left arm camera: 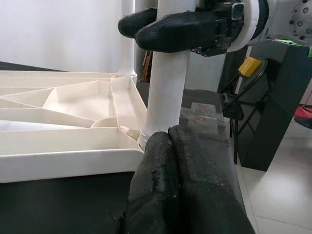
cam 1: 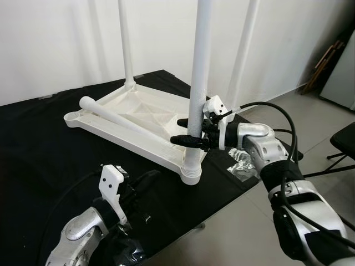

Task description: Building children table

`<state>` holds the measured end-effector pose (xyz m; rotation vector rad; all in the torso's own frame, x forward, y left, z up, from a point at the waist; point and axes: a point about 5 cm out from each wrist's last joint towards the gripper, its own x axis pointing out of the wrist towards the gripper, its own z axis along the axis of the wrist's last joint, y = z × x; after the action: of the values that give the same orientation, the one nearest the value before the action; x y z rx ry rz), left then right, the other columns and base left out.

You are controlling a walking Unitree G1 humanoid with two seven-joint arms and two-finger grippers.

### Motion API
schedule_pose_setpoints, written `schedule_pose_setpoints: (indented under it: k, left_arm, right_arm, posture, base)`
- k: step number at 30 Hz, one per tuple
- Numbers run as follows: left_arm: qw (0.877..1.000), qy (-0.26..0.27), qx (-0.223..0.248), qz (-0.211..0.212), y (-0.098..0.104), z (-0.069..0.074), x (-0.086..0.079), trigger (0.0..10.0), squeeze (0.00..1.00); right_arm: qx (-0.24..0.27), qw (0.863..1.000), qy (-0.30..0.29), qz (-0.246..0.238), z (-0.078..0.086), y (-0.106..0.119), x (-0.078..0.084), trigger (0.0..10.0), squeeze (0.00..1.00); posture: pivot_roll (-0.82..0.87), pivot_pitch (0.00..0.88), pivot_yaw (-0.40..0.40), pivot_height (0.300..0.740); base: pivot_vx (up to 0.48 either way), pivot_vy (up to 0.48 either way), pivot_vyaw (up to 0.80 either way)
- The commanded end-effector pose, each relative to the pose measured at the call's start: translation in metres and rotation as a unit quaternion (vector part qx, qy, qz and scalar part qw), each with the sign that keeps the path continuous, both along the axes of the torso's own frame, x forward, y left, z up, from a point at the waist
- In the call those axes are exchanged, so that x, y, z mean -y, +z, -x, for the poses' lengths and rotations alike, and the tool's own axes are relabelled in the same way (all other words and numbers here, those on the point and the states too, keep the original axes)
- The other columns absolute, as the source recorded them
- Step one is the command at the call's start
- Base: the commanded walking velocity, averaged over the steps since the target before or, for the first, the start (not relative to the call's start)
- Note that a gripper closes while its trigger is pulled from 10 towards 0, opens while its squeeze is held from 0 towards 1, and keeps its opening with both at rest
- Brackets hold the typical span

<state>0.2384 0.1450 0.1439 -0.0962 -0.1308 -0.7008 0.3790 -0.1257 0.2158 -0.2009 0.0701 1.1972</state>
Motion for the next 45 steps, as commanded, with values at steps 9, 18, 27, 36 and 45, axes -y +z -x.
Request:
schedule_pose_setpoints:
  k: [9, 18, 27, 36, 45]
  left_arm:
    - [0.999, -0.012, 0.006, 0.034, 0.001, 0.007, -0.004, 10.0, 0.0]
    - [0.999, -0.025, 0.007, 0.041, 0.001, 0.007, -0.005, 10.0, 0.0]
    - [0.998, -0.028, 0.008, 0.051, 0.001, 0.007, -0.005, 10.0, 0.0]
    - [0.998, -0.036, 0.009, 0.05, 0.003, 0.006, -0.003, 10.0, 0.0]
    - [0.998, -0.036, 0.01, 0.048, 0.003, 0.006, 0.0, 10.0, 0.0]
  right_arm:
    - [-0.018, 0.997, -0.074, 0.024, 0.002, -0.034, -0.001, 0.0, 0.0]
    - [-0.059, 0.926, -0.367, -0.062, 0.032, -0.065, -0.046, 0.0, 0.0]
    - [-0.056, 0.94, -0.333, -0.043, 0.021, -0.059, -0.047, 10.0, 1.0]
    - [0.005, 0.991, -0.117, -0.062, 0.023, -0.016, -0.054, 10.0, 0.25]
    - [0.001, 1.0, 0.003, -0.011, 0.007, -0.006, -0.037, 10.0, 0.0]
  posture:
    - [0.02, 0.0, -0.032, 0.74]
    - [0.0, 0.0, -0.032, 0.74]
    - [0.01, 0.0, -0.03, 0.74]
    - [0.0, 0.0, -0.03, 0.74]
    - [0.02, 0.0, -0.039, 0.74]
  base:
    - [0.0, 0.0, 0.0]
    - [0.0, 0.0, 0.0]
    - [0.0, 0.0, 0.0]
    - [0.0, 0.0, 0.0]
    - [0.0, 0.0, 0.0]
